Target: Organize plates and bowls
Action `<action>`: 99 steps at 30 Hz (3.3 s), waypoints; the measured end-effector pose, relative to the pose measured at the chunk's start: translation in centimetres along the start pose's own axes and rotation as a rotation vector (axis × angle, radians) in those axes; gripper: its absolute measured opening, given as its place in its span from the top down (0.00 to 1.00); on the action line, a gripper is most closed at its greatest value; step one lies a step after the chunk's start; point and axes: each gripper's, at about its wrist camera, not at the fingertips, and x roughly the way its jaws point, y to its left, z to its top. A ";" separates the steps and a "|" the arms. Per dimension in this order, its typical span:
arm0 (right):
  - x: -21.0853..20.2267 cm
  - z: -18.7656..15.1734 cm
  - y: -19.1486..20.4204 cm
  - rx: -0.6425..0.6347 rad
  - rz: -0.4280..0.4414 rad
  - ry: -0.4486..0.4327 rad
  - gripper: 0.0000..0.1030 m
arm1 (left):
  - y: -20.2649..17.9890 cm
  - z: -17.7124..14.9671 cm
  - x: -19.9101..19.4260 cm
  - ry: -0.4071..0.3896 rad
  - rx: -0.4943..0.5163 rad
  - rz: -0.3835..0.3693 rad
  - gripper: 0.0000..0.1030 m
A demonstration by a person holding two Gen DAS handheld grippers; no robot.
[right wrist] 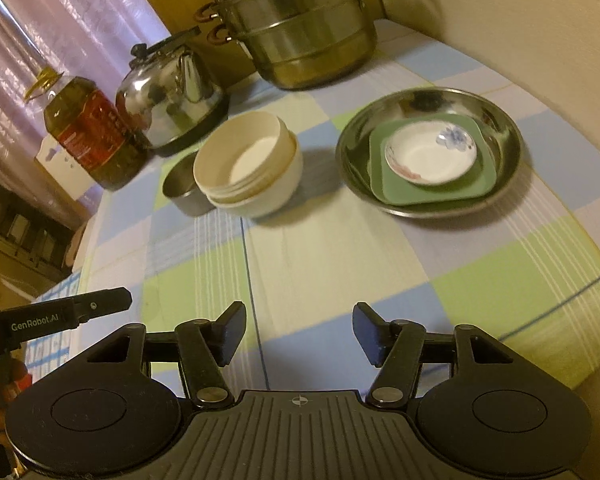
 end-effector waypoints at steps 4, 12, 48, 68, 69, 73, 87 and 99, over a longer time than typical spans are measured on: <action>-0.4 -0.7 -0.4 -0.024 -0.001 0.018 0.42 | -0.7 -0.9 -0.5 -0.002 -0.016 0.025 0.75; -1.0 -1.6 -1.0 -0.072 0.023 0.044 0.42 | -1.8 -2.8 -1.6 -0.004 -0.056 0.060 0.75; 6.0 -1.6 8.9 -0.157 0.037 0.119 0.42 | 7.2 -0.7 -0.8 0.029 -0.073 0.067 0.73; 14.1 3.3 15.8 0.091 -0.010 -0.050 0.43 | 13.8 6.0 5.4 0.002 -0.022 0.015 0.71; 14.6 3.5 16.0 0.105 -0.015 -0.063 0.43 | 14.0 6.5 5.9 -0.003 -0.021 0.009 0.71; 16.3 4.6 16.8 0.178 -0.044 -0.126 0.47 | 14.9 8.1 7.5 -0.016 -0.019 -0.016 0.72; 20.9 6.9 17.1 0.356 -0.112 -0.243 0.61 | 16.2 12.4 12.6 -0.044 -0.013 -0.095 0.75; 23.4 7.9 16.8 0.387 -0.182 -0.266 0.64 | 16.7 14.2 16.5 -0.036 0.020 -0.150 0.76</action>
